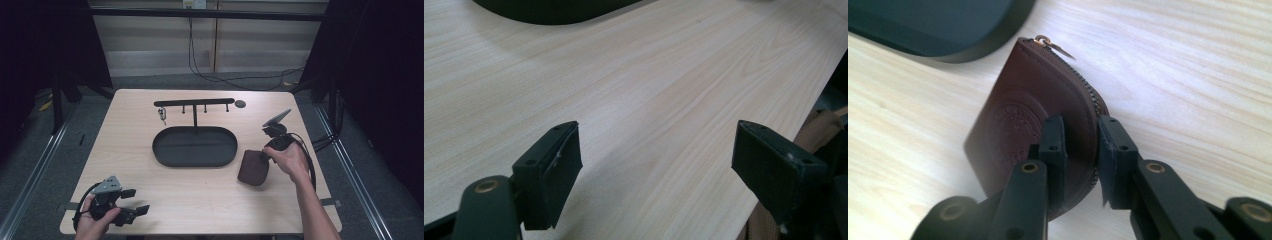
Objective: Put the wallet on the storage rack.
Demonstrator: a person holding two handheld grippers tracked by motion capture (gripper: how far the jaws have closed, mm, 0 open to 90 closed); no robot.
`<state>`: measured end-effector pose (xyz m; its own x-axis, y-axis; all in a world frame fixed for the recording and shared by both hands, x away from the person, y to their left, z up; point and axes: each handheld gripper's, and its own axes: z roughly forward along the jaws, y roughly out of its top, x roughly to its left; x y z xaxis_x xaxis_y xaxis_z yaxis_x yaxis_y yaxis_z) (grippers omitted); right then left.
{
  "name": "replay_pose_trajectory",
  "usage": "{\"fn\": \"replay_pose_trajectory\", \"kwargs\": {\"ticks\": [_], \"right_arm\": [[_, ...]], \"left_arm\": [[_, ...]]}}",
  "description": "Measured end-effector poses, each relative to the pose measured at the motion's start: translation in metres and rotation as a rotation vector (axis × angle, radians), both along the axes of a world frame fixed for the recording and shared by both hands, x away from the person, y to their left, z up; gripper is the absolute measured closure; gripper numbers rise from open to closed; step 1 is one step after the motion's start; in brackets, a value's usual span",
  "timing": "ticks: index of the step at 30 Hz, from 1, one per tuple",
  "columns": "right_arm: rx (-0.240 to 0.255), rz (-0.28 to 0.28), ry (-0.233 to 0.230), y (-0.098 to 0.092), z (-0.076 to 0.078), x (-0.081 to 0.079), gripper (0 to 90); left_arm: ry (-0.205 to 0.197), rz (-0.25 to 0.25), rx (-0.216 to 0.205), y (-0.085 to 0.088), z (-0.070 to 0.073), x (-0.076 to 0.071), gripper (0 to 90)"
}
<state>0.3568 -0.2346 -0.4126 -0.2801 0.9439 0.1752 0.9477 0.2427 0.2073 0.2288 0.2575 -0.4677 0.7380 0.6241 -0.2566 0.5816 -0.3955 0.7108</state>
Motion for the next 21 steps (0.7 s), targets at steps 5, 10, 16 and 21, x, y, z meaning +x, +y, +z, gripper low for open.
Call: {"fn": "replay_pose_trajectory", "kwargs": {"ticks": [5, 10, 16, 21], "right_arm": [[0.010, 0.010, -0.007, 0.004, 0.009, -0.001, 78.2], [0.014, 0.019, -0.016, 0.011, 0.020, 0.001, 81.3], [-0.008, 0.034, -0.010, 0.018, 0.025, 0.002, 82.0], [-0.021, 0.029, -0.015, 0.017, 0.031, 0.002, 83.8]], "left_arm": [[-0.002, 0.004, 0.001, 0.000, 0.000, 0.000, 19.8], [-0.001, -0.005, 0.002, -0.001, 0.000, 0.001, 19.7], [-0.001, 0.005, 0.000, 0.001, 0.000, 0.000, 19.7], [-0.001, 0.013, -0.002, 0.001, 0.000, 0.001, 18.8]]}}
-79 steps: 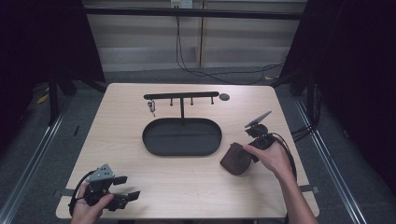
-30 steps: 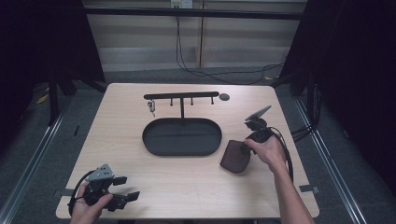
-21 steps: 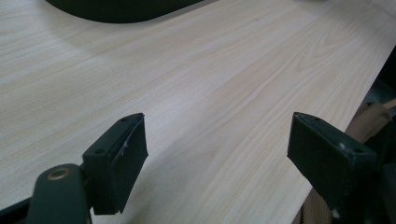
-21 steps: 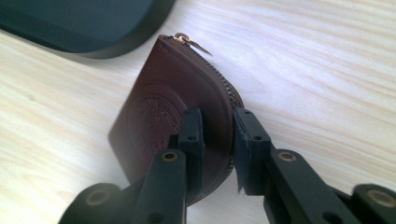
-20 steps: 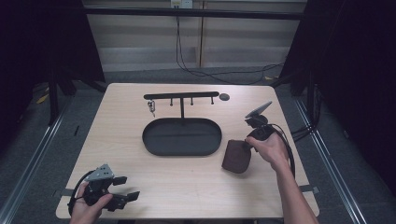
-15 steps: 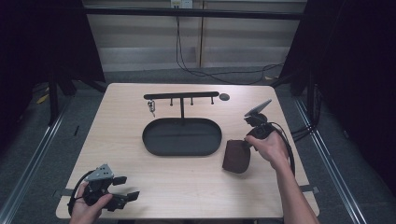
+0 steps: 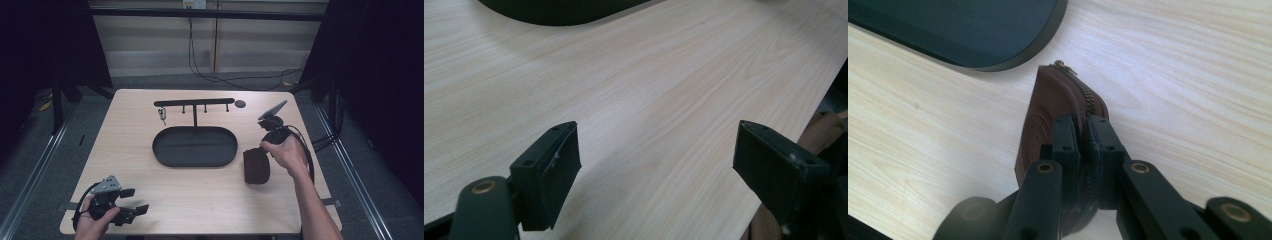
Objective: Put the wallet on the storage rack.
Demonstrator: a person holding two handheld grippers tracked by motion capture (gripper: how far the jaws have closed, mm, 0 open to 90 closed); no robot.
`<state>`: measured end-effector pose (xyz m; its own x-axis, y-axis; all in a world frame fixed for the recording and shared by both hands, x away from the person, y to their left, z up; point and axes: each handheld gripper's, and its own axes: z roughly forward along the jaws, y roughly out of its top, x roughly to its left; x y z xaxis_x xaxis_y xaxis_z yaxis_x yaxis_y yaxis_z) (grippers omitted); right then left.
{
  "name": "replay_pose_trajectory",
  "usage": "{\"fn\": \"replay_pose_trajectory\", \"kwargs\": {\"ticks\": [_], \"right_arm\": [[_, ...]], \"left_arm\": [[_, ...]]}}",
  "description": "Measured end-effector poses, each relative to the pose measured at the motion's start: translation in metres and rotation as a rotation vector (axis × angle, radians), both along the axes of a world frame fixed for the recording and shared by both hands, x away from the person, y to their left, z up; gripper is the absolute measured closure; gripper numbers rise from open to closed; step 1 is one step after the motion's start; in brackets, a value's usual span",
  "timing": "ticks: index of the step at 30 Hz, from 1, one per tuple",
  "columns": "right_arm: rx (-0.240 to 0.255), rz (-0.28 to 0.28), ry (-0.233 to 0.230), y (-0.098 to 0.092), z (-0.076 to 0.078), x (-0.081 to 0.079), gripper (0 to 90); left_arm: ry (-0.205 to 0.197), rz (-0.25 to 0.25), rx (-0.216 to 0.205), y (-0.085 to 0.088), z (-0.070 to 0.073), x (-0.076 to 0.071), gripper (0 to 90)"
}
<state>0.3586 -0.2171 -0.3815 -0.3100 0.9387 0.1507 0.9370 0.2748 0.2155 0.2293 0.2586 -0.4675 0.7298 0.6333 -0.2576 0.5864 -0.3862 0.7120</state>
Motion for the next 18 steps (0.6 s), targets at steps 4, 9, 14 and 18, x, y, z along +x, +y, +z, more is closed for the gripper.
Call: {"fn": "replay_pose_trajectory", "kwargs": {"ticks": [4, 9, 14, 18], "right_arm": [[-0.002, -0.004, -0.003, -0.003, 0.002, 0.000, 83.8], [-0.005, -0.006, 0.009, -0.004, 0.008, -0.001, 83.9], [-0.018, -0.002, 0.007, -0.003, 0.016, 0.002, 83.8], [-0.022, 0.003, 0.013, -0.001, 0.021, 0.002, 83.6]], "left_arm": [[-0.004, 0.001, 0.006, 0.000, 0.000, 0.001, 18.7], [0.002, -0.007, 0.004, -0.001, 0.000, 0.001, 18.7], [-0.001, -0.002, 0.003, 0.000, 0.000, 0.001, 18.6], [0.001, 0.001, 0.003, 0.001, 0.000, 0.001, 18.7]]}}
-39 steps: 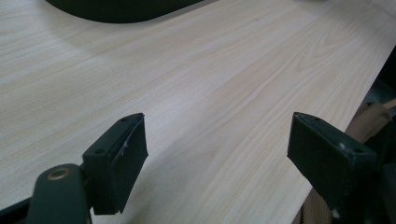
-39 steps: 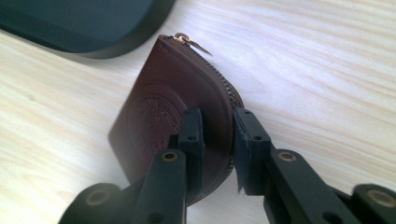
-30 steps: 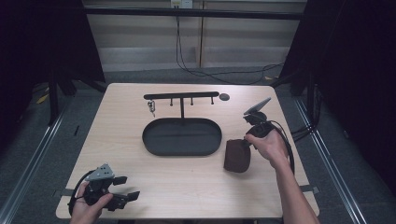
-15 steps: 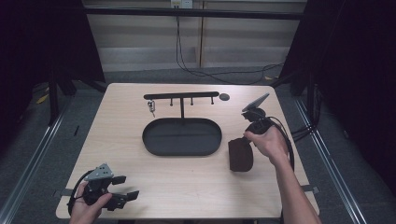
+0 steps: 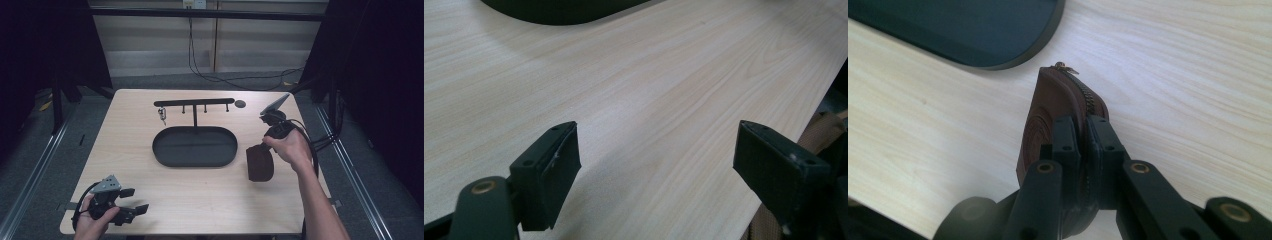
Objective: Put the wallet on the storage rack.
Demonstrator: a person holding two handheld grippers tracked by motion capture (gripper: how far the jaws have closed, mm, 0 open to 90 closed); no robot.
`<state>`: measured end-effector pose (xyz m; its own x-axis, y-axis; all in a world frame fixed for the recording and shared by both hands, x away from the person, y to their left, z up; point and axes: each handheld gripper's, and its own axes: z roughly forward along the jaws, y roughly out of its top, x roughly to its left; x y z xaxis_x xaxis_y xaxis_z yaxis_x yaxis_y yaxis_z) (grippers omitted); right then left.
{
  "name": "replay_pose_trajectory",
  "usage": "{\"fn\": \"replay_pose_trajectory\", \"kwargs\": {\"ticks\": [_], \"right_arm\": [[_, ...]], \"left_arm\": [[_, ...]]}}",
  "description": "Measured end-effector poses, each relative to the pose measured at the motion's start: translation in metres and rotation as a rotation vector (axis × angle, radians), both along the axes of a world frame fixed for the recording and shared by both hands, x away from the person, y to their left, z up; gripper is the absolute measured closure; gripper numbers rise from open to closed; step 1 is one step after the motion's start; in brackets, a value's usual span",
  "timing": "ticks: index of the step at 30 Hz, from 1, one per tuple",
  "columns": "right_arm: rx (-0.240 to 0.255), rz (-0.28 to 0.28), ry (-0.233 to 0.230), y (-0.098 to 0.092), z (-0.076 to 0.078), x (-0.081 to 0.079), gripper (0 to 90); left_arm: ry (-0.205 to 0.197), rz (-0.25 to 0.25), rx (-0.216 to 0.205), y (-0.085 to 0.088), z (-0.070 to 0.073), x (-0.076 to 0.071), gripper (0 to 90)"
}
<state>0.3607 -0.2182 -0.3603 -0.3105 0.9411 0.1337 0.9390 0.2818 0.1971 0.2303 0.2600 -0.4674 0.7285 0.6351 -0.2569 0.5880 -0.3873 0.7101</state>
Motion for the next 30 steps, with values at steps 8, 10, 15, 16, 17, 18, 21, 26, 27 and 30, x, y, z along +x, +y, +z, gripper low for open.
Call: {"fn": "replay_pose_trajectory", "kwargs": {"ticks": [8, 10, 15, 16, 17, 18, 21, 26, 27, 30], "right_arm": [[-0.019, 0.007, 0.002, 0.003, 0.011, 0.003, 83.7], [-0.019, 0.004, -0.001, 0.003, 0.015, 0.004, 83.7], [-0.022, -0.004, -0.008, 0.002, 0.021, 0.006, 83.7], [-0.024, -0.006, -0.009, 0.002, 0.022, 0.007, 83.7], [-0.024, -0.004, -0.009, 0.002, 0.023, 0.007, 83.7], [-0.026, -0.005, -0.010, 0.002, 0.025, 0.008, 83.7], [-0.028, -0.008, -0.015, 0.002, 0.028, 0.011, 83.6], [-0.036, -0.007, -0.020, 0.005, 0.034, 0.015, 83.7], [-0.040, -0.008, -0.020, 0.005, 0.035, 0.016, 83.6], [-0.039, -0.011, -0.028, 0.006, 0.039, 0.018, 83.6]], "left_arm": [[0.002, -0.002, -0.001, 0.000, 0.000, 0.000, 18.6], [0.005, 0.006, -0.006, 0.000, 0.000, 0.001, 18.3], [0.007, -0.002, -0.006, 0.000, 0.000, 0.002, 17.9], [0.010, -0.004, -0.007, 0.000, 0.000, 0.002, 17.8], [0.010, -0.006, -0.007, -0.001, -0.001, 0.002, 17.8], [0.010, -0.008, -0.008, -0.001, -0.001, 0.001, 17.8], [0.012, -0.008, -0.011, -0.001, 0.000, 0.001, 17.8], [0.012, -0.008, -0.014, 0.000, -0.001, 0.002, 17.8], [0.013, -0.011, -0.014, 0.000, -0.001, 0.003, 17.8], [0.012, -0.015, -0.015, -0.001, -0.001, 0.002, 17.7]]}}
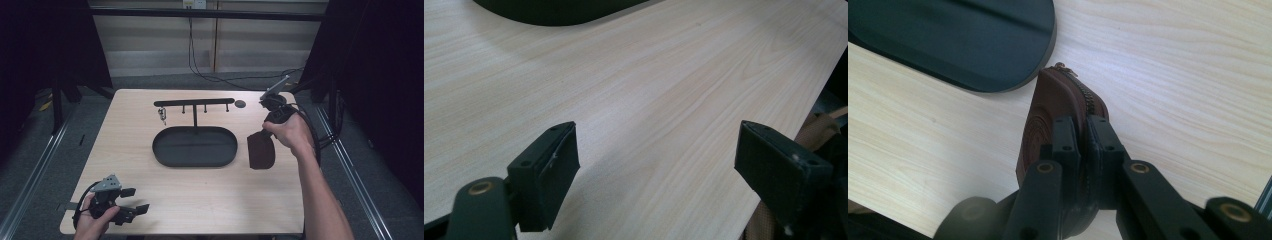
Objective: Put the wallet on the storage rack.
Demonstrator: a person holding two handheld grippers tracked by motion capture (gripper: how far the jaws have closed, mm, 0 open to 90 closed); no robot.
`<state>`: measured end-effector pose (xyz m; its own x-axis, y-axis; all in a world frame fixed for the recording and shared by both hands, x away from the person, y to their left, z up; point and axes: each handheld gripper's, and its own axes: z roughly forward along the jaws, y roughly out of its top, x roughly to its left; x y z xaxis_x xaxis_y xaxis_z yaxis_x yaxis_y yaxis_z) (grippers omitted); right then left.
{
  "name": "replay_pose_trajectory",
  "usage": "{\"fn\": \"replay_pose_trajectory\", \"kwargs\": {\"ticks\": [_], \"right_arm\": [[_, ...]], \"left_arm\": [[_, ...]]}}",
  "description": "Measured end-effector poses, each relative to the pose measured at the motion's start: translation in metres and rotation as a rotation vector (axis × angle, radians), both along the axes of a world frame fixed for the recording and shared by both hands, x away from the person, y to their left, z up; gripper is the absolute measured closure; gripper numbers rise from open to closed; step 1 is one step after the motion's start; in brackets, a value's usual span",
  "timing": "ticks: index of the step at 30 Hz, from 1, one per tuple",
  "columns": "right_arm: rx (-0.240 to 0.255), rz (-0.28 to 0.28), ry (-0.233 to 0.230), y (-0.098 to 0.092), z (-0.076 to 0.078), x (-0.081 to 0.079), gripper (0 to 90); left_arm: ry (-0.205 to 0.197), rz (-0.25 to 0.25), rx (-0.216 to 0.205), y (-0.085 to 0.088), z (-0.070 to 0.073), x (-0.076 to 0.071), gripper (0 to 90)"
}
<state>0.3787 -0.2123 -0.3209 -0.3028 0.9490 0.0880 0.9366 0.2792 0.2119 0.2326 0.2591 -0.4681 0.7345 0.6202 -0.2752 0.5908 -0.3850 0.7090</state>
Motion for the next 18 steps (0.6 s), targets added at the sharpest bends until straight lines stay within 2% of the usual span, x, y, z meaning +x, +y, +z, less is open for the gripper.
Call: {"fn": "replay_pose_trajectory", "kwargs": {"ticks": [8, 14, 15, 18], "right_arm": [[0.013, -0.009, -0.038, 0.002, 0.014, 0.003, 83.7], [0.028, 0.003, -0.047, 0.009, 0.014, 0.004, 83.6], [0.049, 0.002, -0.061, 0.011, 0.015, 0.004, 83.7], [0.077, 0.014, -0.056, 0.013, 0.015, 0.005, 83.7]], "left_arm": [[0.004, -0.002, 0.004, -0.001, -0.001, 0.001, 17.7], [0.002, -0.005, 0.006, -0.001, -0.001, 0.000, 17.7], [0.001, -0.005, 0.008, -0.001, -0.001, 0.000, 17.7], [0.000, -0.009, 0.008, -0.001, 0.000, 0.000, 17.7]]}}
